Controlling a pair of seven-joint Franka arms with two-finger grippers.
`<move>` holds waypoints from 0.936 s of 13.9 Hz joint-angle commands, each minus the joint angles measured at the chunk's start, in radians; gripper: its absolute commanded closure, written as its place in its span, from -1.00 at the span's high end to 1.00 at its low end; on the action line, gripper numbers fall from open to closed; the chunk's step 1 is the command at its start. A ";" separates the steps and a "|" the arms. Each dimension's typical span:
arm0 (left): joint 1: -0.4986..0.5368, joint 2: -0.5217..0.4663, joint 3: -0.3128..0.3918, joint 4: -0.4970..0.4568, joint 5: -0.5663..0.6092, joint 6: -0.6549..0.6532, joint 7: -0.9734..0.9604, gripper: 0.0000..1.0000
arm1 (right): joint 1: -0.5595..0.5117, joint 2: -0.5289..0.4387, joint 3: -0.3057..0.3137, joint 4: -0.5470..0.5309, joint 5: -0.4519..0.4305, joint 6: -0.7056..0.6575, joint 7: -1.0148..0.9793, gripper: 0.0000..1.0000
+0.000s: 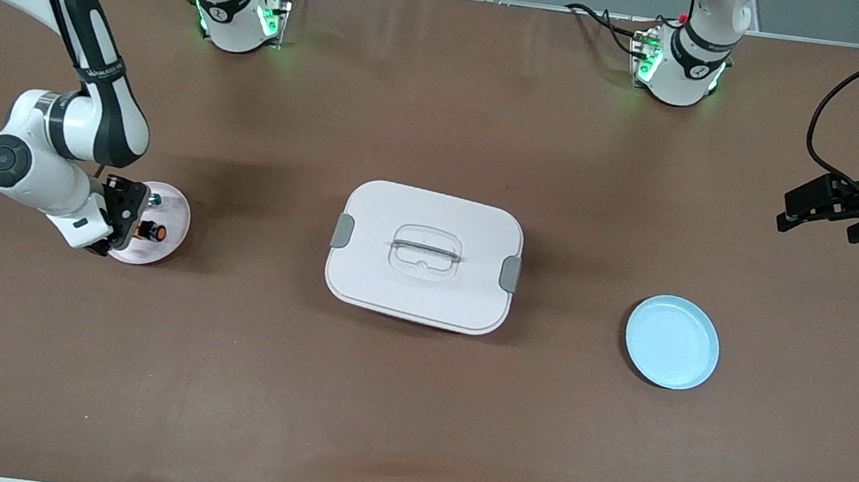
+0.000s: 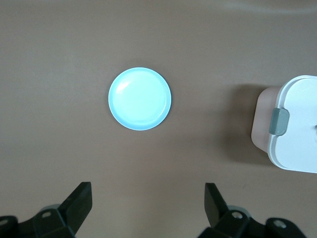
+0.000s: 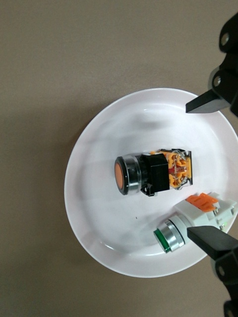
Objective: Transfer orange switch to right arm and place
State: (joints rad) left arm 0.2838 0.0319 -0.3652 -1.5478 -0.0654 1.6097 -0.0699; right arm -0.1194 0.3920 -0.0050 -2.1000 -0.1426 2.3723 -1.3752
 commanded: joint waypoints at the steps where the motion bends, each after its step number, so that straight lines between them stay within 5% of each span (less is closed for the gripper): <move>1: -0.029 0.011 0.006 0.028 0.039 -0.016 0.005 1.00 | -0.002 -0.030 0.003 0.024 -0.018 -0.088 0.093 1.00; 4: -0.102 0.013 0.055 0.028 0.099 -0.016 0.004 1.00 | -0.006 -0.036 0.002 0.109 -0.011 -0.209 0.155 1.00; 8: -0.251 0.013 0.204 0.028 0.099 -0.016 0.004 1.00 | 0.001 -0.088 0.003 0.123 -0.011 -0.260 0.396 1.00; 11: -0.258 0.014 0.215 0.028 0.099 -0.016 0.004 1.00 | 0.001 -0.091 0.007 0.149 -0.011 -0.275 0.409 1.00; 13: -0.258 0.019 0.218 0.028 0.099 -0.016 0.004 1.00 | 0.001 -0.091 0.007 0.222 -0.011 -0.402 0.462 1.00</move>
State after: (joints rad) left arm 0.0435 0.0345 -0.1628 -1.5465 0.0127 1.6093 -0.0701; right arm -0.1193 0.3113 -0.0027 -1.9409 -0.1422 2.0735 -0.9701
